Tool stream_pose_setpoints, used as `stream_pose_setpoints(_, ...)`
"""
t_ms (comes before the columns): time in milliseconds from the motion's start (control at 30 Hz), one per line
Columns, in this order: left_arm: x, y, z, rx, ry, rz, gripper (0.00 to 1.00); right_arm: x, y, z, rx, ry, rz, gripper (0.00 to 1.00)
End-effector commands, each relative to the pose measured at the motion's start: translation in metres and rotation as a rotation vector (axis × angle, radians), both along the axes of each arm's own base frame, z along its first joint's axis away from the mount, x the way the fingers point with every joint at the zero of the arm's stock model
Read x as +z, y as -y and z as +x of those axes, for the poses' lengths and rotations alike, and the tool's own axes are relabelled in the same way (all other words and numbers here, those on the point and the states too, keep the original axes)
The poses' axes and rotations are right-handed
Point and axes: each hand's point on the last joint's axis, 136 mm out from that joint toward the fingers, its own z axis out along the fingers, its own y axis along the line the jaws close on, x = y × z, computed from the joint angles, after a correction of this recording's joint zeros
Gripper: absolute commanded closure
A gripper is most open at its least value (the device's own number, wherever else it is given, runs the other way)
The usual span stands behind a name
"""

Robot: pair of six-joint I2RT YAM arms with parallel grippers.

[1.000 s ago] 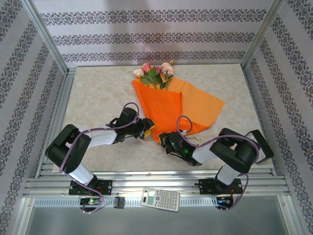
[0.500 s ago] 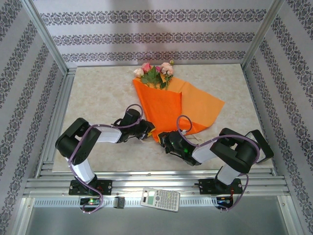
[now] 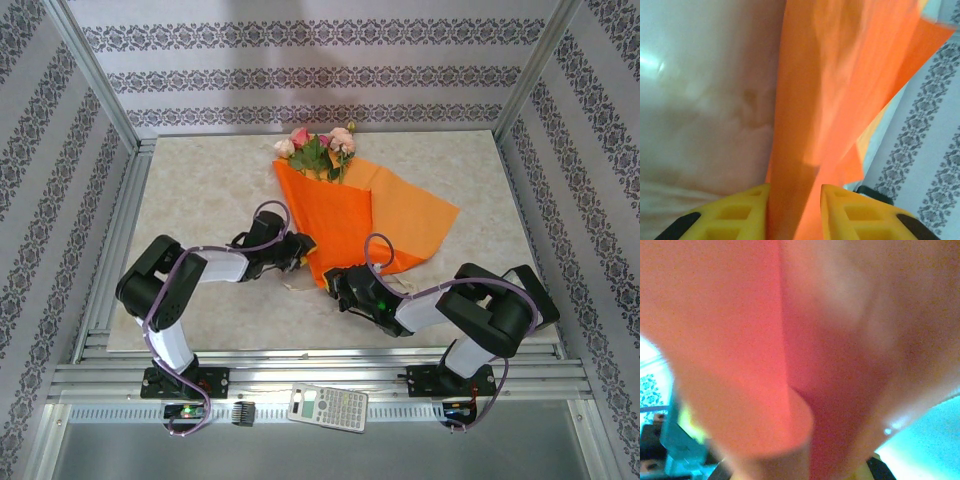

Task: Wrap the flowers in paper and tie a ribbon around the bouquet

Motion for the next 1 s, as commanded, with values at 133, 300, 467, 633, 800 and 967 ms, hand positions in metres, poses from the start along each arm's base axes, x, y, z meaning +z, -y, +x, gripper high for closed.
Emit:
stream_pose_setpoints(133, -0.008, -0.007, 0.028, -0.006, 0.034, 0.033, 0.95, 0.009, -0.002, 0.004, 0.013, 0.014, 0.007, 1.00)
stream_pose_setpoints(300, -0.007, -0.021, 0.032, 0.000, 0.052, 0.090, 1.00, 0.008, 0.000, 0.004, 0.014, 0.011, -0.001, 1.00)
stream_pose_setpoints(467, -0.008, -0.031, 0.043, 0.036, 0.072, 0.081, 0.76, 0.006, -0.001, 0.002, 0.024, 0.003, -0.002, 1.00)
stream_pose_setpoints(633, -0.012, -0.026, 0.057, 0.018, 0.076, 0.067, 0.83, 0.003, 0.000, 0.001, 0.028, -0.005, -0.004, 1.00)
stream_pose_setpoints(800, -0.013, -0.038, 0.069, 0.039, 0.085, 0.089, 1.00, 0.002, 0.000, 0.000, 0.032, -0.011, -0.008, 1.00)
stream_pose_setpoints(967, -0.009, -0.049, 0.085, 0.061, 0.107, 0.096, 0.87, 0.001, -0.001, -0.001, 0.040, -0.017, -0.008, 1.00)
